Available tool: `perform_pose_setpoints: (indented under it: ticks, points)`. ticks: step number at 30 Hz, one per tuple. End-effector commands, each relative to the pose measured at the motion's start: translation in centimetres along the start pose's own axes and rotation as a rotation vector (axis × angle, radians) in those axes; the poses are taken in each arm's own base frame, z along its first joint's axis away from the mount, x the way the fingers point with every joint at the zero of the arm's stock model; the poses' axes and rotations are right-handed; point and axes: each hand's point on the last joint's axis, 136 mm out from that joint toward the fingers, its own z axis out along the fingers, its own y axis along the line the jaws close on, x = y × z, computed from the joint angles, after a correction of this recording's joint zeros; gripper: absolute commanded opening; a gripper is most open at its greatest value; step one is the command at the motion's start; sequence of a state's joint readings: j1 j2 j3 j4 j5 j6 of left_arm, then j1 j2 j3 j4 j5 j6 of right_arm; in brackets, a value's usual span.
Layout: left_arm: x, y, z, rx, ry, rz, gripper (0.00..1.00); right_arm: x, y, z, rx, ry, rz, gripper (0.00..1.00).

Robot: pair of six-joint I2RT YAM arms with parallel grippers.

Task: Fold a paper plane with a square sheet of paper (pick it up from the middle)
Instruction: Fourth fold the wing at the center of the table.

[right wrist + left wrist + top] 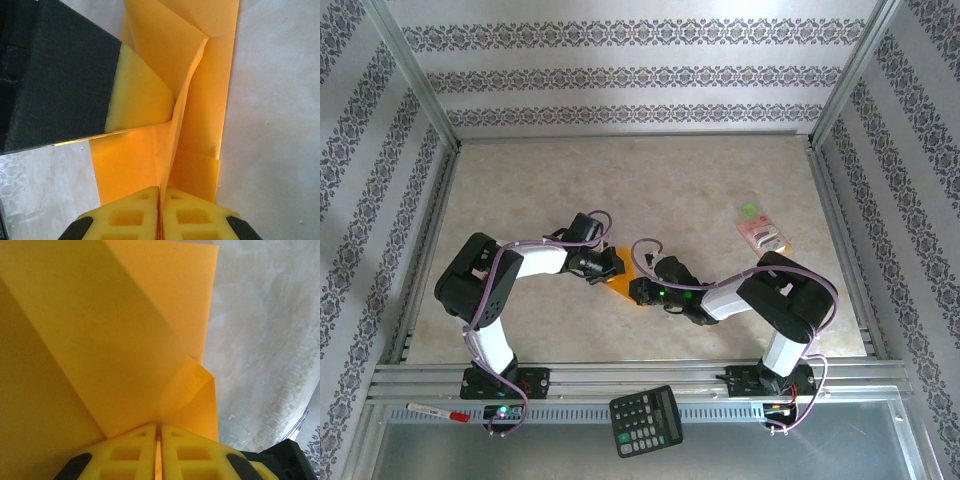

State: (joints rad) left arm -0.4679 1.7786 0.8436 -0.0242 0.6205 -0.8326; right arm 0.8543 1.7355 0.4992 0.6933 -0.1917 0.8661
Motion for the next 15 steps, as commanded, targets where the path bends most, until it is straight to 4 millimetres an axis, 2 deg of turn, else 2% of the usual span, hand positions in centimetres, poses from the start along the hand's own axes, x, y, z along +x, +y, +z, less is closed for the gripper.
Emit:
perform_pose_setpoints:
  ticks: [1, 7, 15]
  points:
    - [-0.2, 1.5, 0.3, -0.028, -0.011, 0.005, 0.12, 3.0, -3.7, 0.4, 0.121, 0.096, 0.034, 0.1]
    - [0.1, 1.7, 0.3, -0.02, -0.012, 0.002, 0.11, 2.8, -3.4, 0.3, 0.117, 0.09, 0.028, 0.12]
    - [0.6, 2.3, 0.6, -0.017, -0.007, -0.004, 0.11, 1.9, -2.1, -0.4, 0.082, 0.072, 0.021, 0.16]
